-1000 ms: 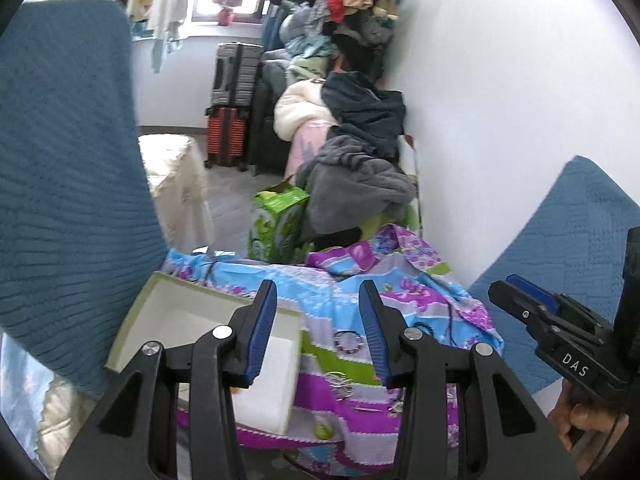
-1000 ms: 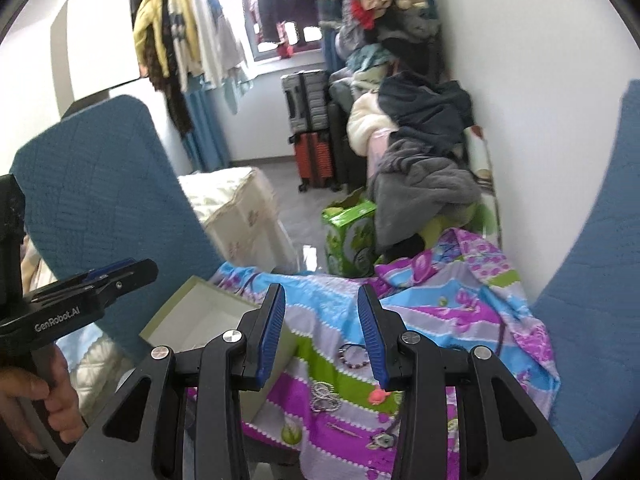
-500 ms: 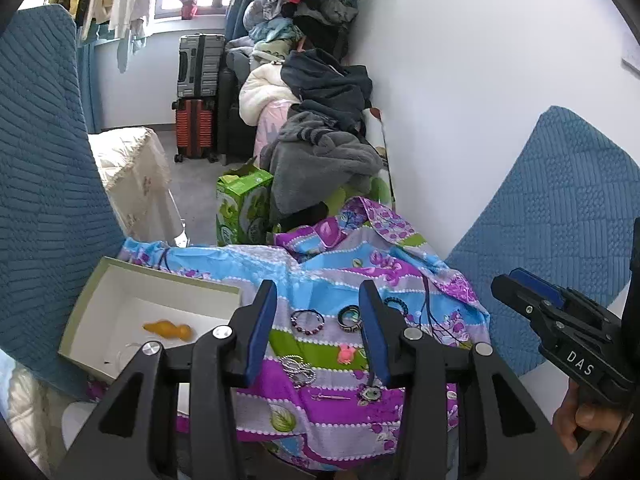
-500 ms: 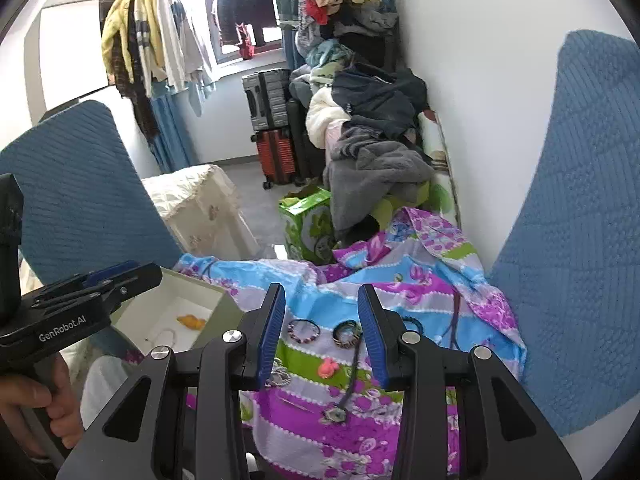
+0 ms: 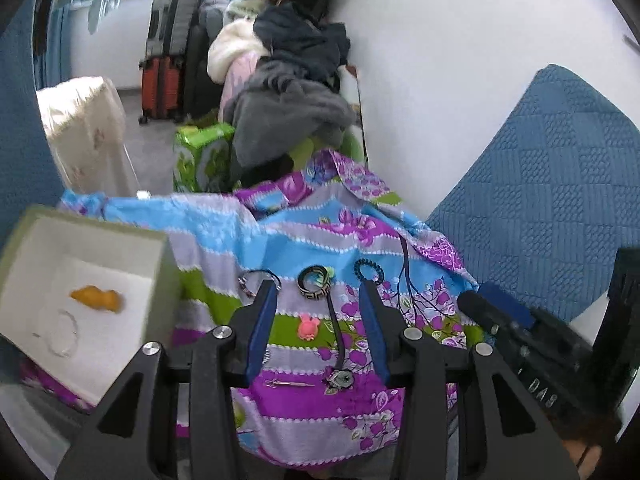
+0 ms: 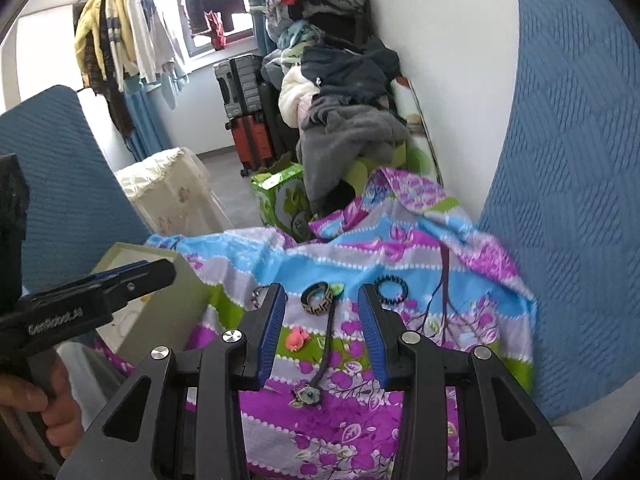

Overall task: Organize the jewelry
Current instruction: 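Grasp the green flower pendant cord with the right tool while the left tool grasps the silver bead chain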

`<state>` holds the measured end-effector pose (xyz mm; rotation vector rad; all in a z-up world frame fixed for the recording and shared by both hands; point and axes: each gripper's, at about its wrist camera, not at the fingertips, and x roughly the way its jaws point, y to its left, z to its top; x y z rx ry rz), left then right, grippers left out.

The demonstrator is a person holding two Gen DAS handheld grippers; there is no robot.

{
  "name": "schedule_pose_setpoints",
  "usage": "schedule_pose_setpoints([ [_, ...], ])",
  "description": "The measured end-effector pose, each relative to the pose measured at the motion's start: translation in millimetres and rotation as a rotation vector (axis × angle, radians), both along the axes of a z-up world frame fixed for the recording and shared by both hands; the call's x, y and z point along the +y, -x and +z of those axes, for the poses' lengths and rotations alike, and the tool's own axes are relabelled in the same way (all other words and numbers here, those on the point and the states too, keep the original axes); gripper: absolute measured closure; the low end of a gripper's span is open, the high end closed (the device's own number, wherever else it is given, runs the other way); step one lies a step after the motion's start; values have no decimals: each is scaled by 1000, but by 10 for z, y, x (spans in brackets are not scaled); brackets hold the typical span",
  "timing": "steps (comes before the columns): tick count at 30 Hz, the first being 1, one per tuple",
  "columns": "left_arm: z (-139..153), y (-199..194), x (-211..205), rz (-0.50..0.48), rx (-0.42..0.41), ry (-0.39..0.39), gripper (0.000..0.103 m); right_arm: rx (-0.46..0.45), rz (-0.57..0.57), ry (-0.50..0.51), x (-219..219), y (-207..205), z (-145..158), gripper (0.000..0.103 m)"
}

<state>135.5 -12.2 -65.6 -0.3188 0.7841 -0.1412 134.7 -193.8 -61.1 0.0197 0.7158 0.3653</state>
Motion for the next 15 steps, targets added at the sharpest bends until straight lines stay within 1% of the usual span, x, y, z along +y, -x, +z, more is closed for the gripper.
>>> schedule_pose_setpoints([
  [3,-235,-150,-6,0,57,2,60,42,-6,8,-27,-73,-299,68],
  [6,-394,-229,-13,-1,82,2,60,93,-2,6,-63,-136,-537,70],
  [10,-640,-315,-20,-1,131,-16,60,133,21,-4,-56,-205,-753,77],
  [13,-851,-384,-11,-2,172,-12,61,152,53,5,5,-259,-921,83],
  [15,-986,-431,2,-8,202,9,61,181,76,1,47,-316,-1039,86],
])
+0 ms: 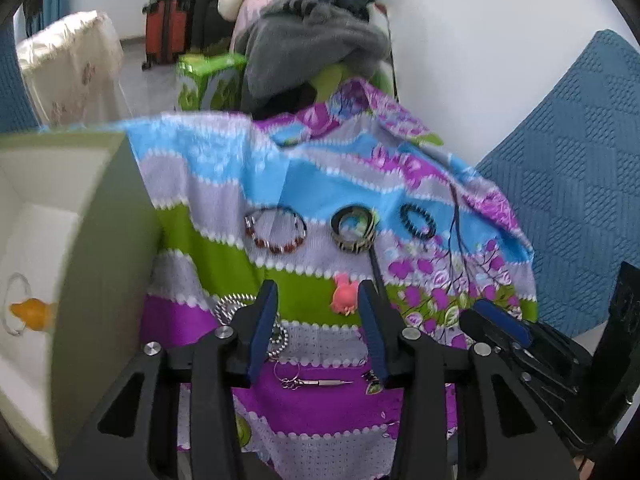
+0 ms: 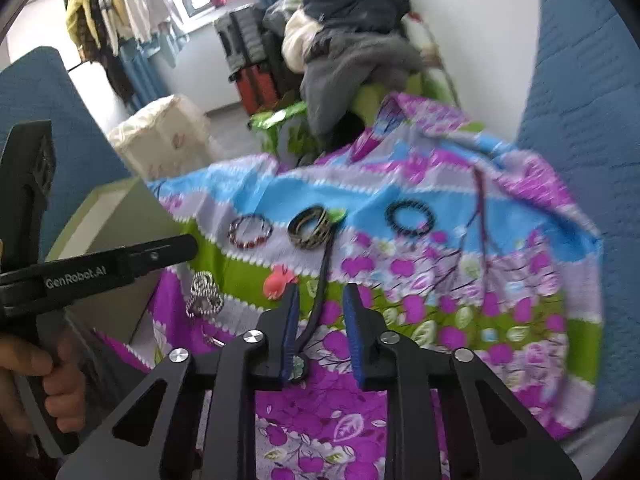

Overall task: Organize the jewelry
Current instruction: 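Grasp the green flower pendant cord with the right tool while the left tool grasps the silver bead chain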

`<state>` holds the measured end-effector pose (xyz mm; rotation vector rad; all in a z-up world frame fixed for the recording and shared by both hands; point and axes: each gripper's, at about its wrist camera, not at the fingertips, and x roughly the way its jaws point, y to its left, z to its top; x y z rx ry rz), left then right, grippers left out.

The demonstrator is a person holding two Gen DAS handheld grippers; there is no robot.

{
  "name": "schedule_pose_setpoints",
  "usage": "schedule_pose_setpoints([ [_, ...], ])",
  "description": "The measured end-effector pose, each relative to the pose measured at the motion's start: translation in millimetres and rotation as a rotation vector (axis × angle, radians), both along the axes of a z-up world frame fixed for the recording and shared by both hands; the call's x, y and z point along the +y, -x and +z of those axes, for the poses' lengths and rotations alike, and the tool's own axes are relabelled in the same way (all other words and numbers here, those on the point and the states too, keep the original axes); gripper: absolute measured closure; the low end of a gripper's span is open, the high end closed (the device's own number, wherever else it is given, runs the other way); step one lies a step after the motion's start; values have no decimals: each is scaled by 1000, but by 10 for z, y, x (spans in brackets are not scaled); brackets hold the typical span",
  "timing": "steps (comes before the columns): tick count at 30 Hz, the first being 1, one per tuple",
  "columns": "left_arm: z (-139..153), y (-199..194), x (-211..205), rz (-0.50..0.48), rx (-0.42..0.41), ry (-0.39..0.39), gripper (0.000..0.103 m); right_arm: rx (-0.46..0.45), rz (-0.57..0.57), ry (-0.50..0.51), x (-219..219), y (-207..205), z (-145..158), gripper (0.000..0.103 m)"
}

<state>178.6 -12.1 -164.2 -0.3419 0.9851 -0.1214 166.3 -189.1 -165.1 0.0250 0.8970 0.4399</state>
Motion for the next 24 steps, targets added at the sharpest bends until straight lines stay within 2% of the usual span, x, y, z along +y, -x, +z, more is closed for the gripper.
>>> schedule_pose_setpoints([
  [3,-209,-75,2,9,50,15,63,63,20,-31,43,-94,-174,90],
  [6,-352,-109,-12,15,86,-17,66,89,38,-13,92,-168,-338,92],
  [13,-462,-90,-6,24,104,-111,66,115,70,23,178,-297,-578,92],
  [21,-497,-35,41,30,104,-184,66,105,99,52,292,-346,-649,92],
  [24,-503,-16,46,24,101,-199,74,90,103,72,322,-365,-666,92],
])
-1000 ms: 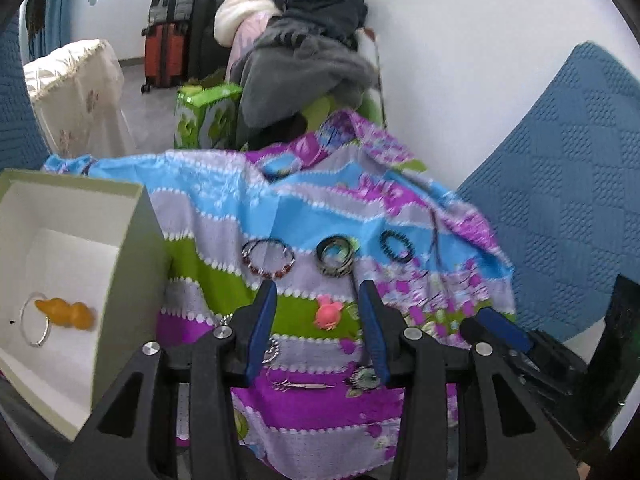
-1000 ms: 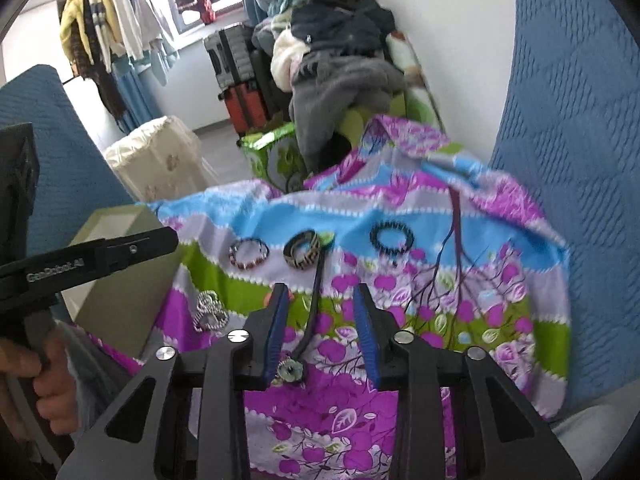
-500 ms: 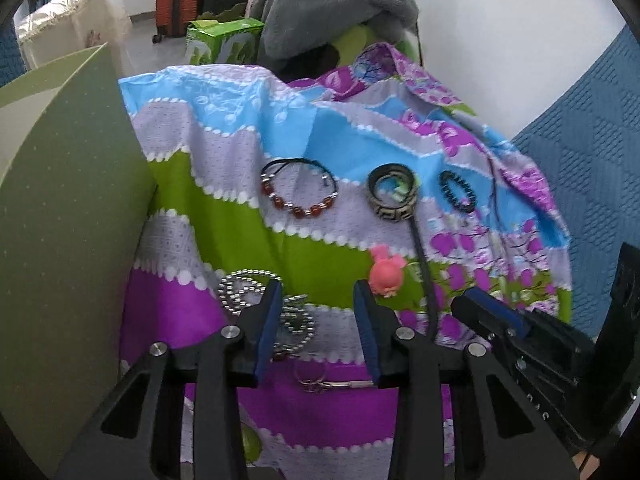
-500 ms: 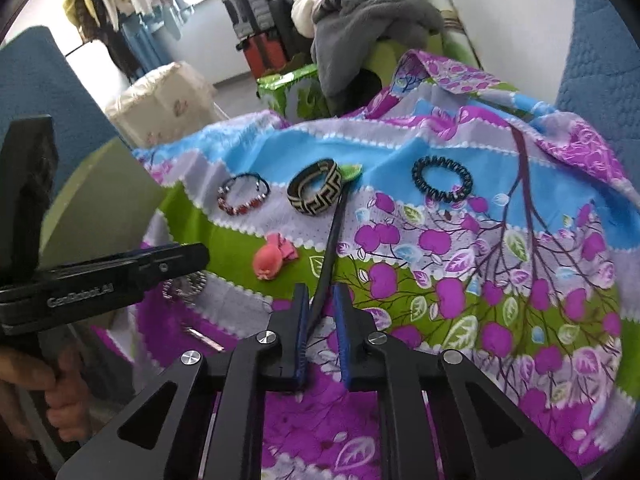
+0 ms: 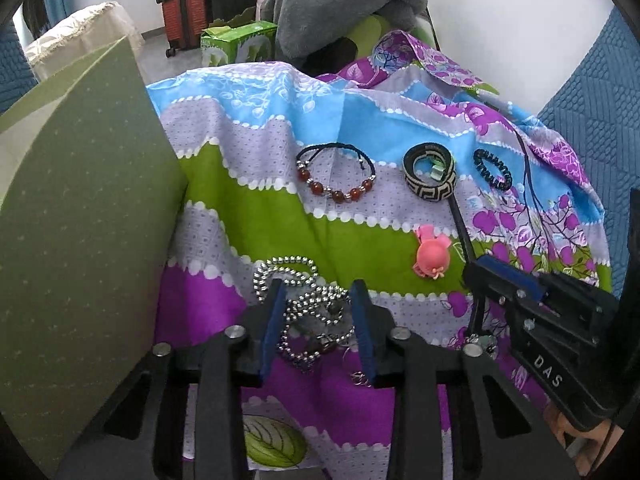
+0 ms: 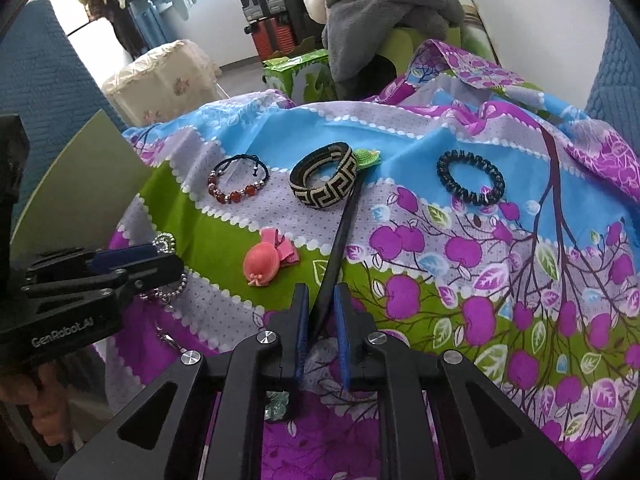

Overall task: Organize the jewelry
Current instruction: 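Grasp the green flower pendant cord with the right tool while the left tool grasps the silver bead chain, then lift the pendant with the right tool while the left tool carries the chain to the box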

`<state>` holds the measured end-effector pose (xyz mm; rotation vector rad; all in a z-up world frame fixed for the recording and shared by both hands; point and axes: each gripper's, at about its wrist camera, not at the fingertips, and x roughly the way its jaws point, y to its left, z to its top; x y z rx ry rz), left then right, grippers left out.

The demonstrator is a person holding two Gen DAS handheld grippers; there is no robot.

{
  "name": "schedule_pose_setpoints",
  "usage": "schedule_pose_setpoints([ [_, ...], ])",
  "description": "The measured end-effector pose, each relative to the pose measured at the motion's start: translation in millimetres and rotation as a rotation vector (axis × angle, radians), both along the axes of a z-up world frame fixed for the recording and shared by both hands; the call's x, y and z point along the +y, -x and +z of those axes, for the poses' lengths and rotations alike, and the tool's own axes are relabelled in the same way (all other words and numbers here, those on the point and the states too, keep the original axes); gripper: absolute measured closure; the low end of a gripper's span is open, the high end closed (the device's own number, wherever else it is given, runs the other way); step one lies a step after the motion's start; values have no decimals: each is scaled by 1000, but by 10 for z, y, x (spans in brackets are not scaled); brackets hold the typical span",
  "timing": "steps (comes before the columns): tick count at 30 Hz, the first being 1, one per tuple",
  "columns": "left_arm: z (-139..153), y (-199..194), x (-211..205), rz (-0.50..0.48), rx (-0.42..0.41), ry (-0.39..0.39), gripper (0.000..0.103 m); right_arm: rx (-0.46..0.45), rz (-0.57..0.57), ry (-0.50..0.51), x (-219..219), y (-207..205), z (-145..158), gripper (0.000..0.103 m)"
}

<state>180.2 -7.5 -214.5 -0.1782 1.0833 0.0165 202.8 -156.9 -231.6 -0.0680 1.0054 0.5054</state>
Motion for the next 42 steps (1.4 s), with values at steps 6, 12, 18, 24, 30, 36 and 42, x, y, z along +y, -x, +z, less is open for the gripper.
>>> schedule_pose_setpoints([
  [6,-2,39,34,-13,-14,11,92,-38,8,58,79,-14,-5,92],
  [12,10,41,34,-32,-9,47,100,-45,-24,90,109,-30,-10,97],
  [18,82,68,41,-32,-16,74,100,-23,-53,80,28,-7,15,97],
  [24,198,125,57,-45,-25,96,101,-37,-80,53,-52,99,183,97],
  [30,464,207,81,-47,-65,108,101,-40,-102,34,-88,211,358,97],
  [36,727,280,110,-48,-96,121,101,-31,-110,19,-80,317,574,97],
  [42,1047,374,148,-57,-114,62,101,-56,-110,-11,-58,432,954,97],
])
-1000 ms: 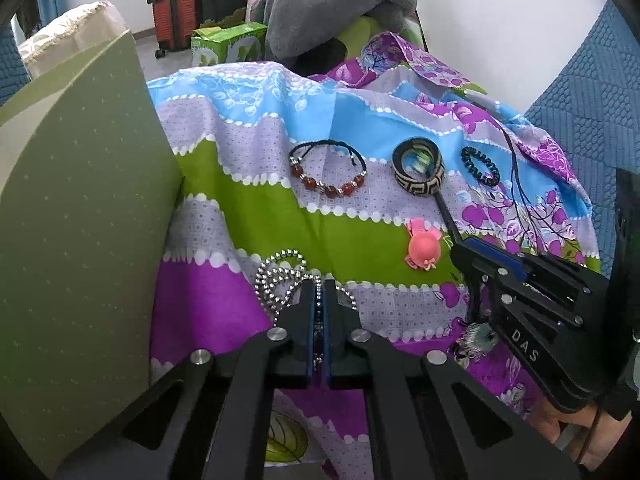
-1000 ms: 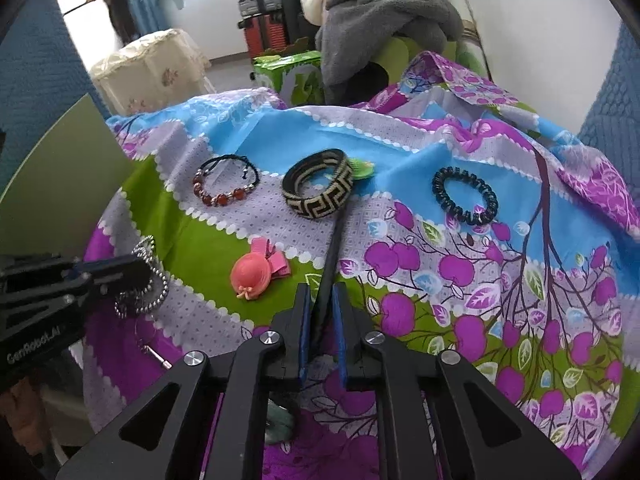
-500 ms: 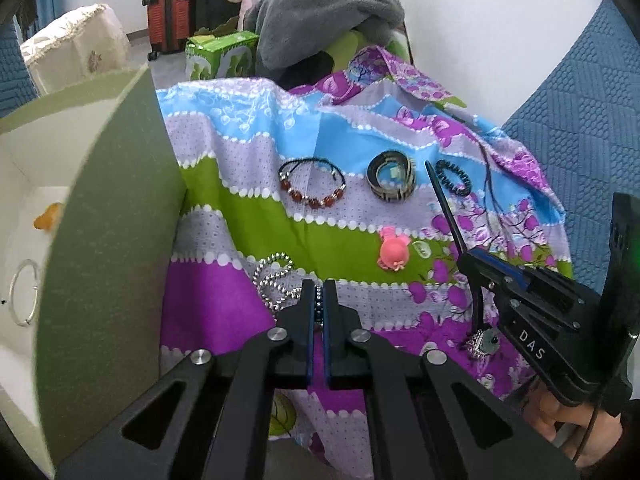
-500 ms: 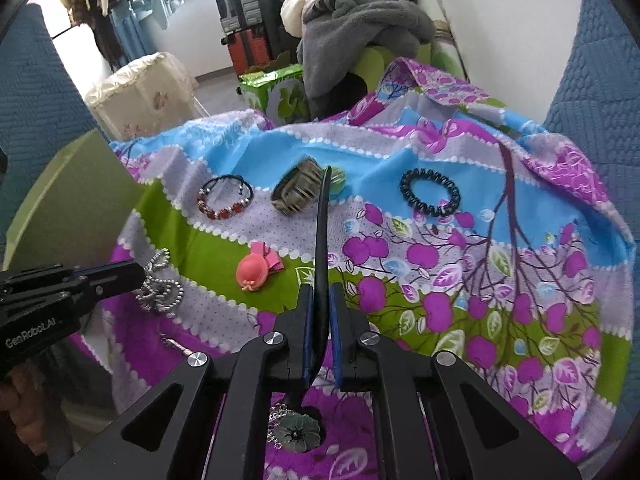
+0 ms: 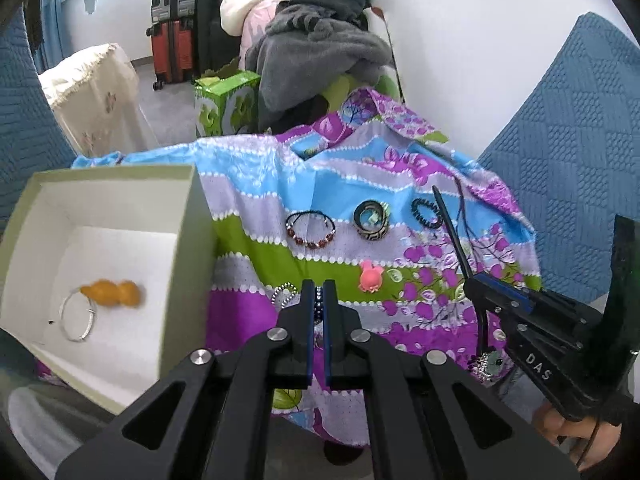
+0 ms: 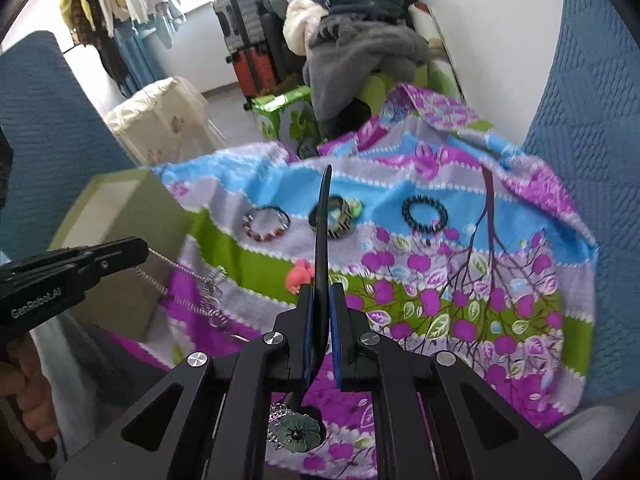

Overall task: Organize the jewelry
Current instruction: 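Lift the pendant with the right tool while the left tool carries the chain to the box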

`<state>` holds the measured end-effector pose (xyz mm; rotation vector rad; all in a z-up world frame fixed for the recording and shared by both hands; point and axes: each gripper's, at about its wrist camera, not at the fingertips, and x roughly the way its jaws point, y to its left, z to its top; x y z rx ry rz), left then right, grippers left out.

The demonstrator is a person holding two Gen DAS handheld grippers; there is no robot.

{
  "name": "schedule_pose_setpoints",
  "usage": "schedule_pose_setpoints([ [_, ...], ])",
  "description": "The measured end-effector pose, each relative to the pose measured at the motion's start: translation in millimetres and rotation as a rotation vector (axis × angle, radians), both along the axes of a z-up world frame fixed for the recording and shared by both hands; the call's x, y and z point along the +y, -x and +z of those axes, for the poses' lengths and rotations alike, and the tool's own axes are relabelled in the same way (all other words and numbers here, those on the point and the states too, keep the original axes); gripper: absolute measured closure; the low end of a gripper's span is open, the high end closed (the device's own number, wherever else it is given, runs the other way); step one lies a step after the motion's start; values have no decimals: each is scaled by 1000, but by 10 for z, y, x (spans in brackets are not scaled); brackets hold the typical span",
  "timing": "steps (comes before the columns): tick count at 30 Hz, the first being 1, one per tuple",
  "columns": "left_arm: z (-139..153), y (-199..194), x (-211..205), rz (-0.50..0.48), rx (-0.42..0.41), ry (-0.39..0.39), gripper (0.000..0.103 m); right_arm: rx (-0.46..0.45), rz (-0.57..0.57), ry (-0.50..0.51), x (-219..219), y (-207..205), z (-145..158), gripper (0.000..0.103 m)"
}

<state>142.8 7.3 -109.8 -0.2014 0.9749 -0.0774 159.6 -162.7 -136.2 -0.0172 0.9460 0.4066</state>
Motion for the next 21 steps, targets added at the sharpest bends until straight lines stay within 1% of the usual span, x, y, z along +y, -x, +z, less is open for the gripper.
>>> schedule_pose_setpoints([
  [6,367,100,1,-2,-34,-27,101,-46,8,-16,30,53,429,97],
  [11,658,122,13,-16,-75,-22,101,-83,22,-36,86,73,759,97],
  [21,1289,168,204,22,-167,-27,101,-154,55,-41,314,103,1364,97],
])
